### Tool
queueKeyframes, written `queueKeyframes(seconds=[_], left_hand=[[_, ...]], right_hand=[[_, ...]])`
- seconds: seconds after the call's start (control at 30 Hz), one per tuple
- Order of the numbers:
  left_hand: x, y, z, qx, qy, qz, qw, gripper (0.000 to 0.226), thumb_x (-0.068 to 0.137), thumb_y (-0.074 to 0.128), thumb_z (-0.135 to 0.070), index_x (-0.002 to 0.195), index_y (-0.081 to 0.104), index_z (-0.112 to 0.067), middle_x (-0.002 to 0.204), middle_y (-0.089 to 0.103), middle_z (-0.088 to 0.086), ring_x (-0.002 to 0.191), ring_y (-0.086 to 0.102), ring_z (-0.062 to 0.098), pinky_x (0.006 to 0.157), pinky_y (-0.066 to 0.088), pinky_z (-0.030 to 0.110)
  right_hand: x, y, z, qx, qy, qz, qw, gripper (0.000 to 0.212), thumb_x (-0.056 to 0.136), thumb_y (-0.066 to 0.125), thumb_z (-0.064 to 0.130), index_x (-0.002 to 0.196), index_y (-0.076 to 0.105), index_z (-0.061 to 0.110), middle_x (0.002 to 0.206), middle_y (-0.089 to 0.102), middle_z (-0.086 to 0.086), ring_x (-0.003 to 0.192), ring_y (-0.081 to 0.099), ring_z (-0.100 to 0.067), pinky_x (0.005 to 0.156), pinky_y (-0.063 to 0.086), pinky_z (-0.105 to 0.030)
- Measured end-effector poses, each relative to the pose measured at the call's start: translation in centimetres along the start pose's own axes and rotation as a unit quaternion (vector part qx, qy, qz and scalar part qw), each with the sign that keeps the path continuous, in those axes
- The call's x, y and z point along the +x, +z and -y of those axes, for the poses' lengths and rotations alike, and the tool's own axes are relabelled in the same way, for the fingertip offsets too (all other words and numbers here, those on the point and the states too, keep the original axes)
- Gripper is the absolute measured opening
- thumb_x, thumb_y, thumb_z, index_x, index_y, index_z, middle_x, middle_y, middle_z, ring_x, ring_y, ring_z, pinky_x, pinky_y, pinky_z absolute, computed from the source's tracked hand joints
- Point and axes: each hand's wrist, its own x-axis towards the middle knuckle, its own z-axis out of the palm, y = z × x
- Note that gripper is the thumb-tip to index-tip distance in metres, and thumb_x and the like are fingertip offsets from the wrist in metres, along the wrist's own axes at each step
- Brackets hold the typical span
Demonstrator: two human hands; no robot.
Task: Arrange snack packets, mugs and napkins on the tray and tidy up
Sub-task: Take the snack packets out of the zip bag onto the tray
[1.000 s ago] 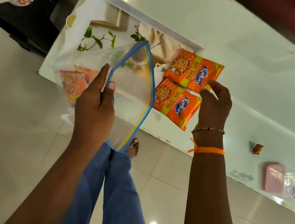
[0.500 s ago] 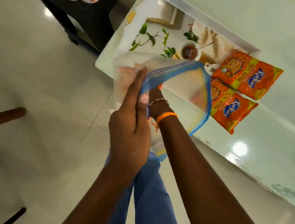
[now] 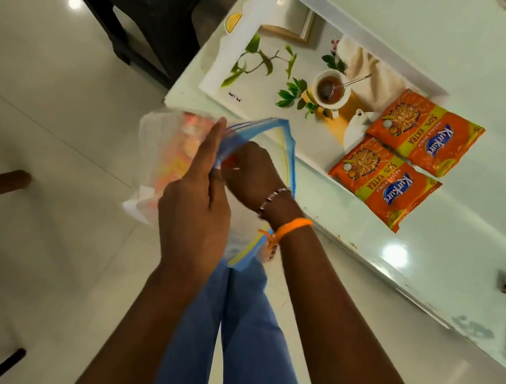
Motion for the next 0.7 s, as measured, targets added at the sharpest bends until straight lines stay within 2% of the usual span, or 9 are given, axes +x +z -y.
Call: queueKeyframes(seconds=[0.1,0.13,0.2,0.27,0.3,0.37,0.43,0.57,0.7], left_hand=[[1.3,0.2,1.2,0.041,-0.004,0.012,0.999,0.045,0.096,0.036,-0.019,0.139,0.034,-0.029,0.08,0.054,0.004,0.054,0.043,0.006,0.05,0.034,0.015],[1.6,0.2,1.6,0.047,-0.007,0.016,0.999,0.044,0.096,0.034,-0.023,0.14,0.033,-0.029,0.081,0.057,0.008,0.055,0.046,0.008,0.052,0.036,0.015],[2.1,0.2,1.9,0.054,-0.01,0.021,0.998,0.044,0.096,0.032,-0.027,0.14,0.032,-0.027,0.084,0.063,0.016,0.062,0.054,0.021,0.058,0.046,0.034],[2.5,0.2,2.0,0.05,-0.015,0.014,0.999,0.044,0.096,0.032,-0.026,0.14,0.034,-0.025,0.091,0.065,0.022,0.071,0.057,0.025,0.066,0.049,0.042],[2.6,0.2,2.1,0.052,-0.018,0.009,0.998,0.043,0.097,0.033,-0.024,0.14,0.035,-0.024,0.097,0.066,0.023,0.074,0.056,0.021,0.068,0.048,0.039],[2.7,0.2,2.6,0.063,-0.022,0.001,0.998,0.042,0.098,0.035,-0.02,0.139,0.037,-0.023,0.105,0.066,0.022,0.078,0.05,0.015,0.068,0.04,0.026],[2.6,-0.1,2.8,0.068,-0.032,-0.006,0.997,0.042,0.097,0.035,-0.017,0.139,0.038,-0.023,0.112,0.065,0.02,0.084,0.054,0.017,0.07,0.034,0.018],[2.6,-0.7,2.8,0.053,-0.039,-0.02,0.998,0.042,0.096,0.034,-0.015,0.137,0.04,-0.021,0.128,0.058,0.013,0.108,0.055,0.027,0.086,0.041,0.028],[2.9,-1.6,3.5,0.039,-0.051,-0.042,0.997,0.042,0.096,0.033,-0.016,0.137,0.04,-0.022,0.137,0.052,0.003,0.1,0.045,-0.004,0.08,0.034,0.005]], right_hand=[[-2.0,-2.4,-2.1,0.122,-0.005,-0.108,0.987,0.031,0.086,0.059,0.009,0.117,0.061,0.009,0.125,0.062,-0.011,0.113,0.057,-0.019,0.094,0.043,-0.023],[-2.9,-3.5,-2.9,0.148,-0.003,-0.13,0.98,0.03,0.087,0.058,0.01,0.116,0.062,0.011,0.123,0.063,-0.007,0.11,0.058,-0.014,0.093,0.045,-0.024],[-4.5,-5.4,-4.7,0.204,0.004,-0.18,0.962,0.026,0.088,0.055,0.008,0.111,0.063,0.017,0.113,0.064,0.006,0.102,0.058,0.001,0.09,0.05,-0.024],[-5.2,-7.1,-6.9,0.244,0.02,-0.239,0.94,0.028,0.088,0.05,0.002,0.105,0.06,0.023,0.106,0.06,0.014,0.095,0.057,0.011,0.086,0.051,-0.017],[-5.2,-7.7,-7.9,0.264,0.038,-0.265,0.927,0.029,0.088,0.048,0.0,0.105,0.057,0.021,0.108,0.059,0.009,0.098,0.057,0.007,0.087,0.052,-0.019],[-4.8,-8.9,-10.1,0.283,0.08,-0.289,0.911,0.028,0.089,0.047,-0.001,0.109,0.049,0.018,0.118,0.052,-0.002,0.111,0.054,-0.014,0.093,0.052,-0.037],[-3.6,-9.9,-11.5,0.281,0.109,-0.28,0.912,0.034,0.09,0.048,0.001,0.119,0.041,0.017,0.13,0.045,-0.009,0.121,0.048,-0.029,0.097,0.049,-0.049],[-0.7,-10.4,-13.2,0.215,0.114,-0.216,0.946,0.05,0.089,0.048,-0.003,0.134,0.029,0.004,0.141,0.033,-0.021,0.127,0.041,-0.035,0.1,0.046,-0.047],[1.2,-9.7,-14.1,0.157,0.131,-0.176,0.963,0.05,0.088,0.053,0.003,0.133,0.032,0.003,0.141,0.036,-0.021,0.128,0.04,-0.033,0.106,0.04,-0.043]])
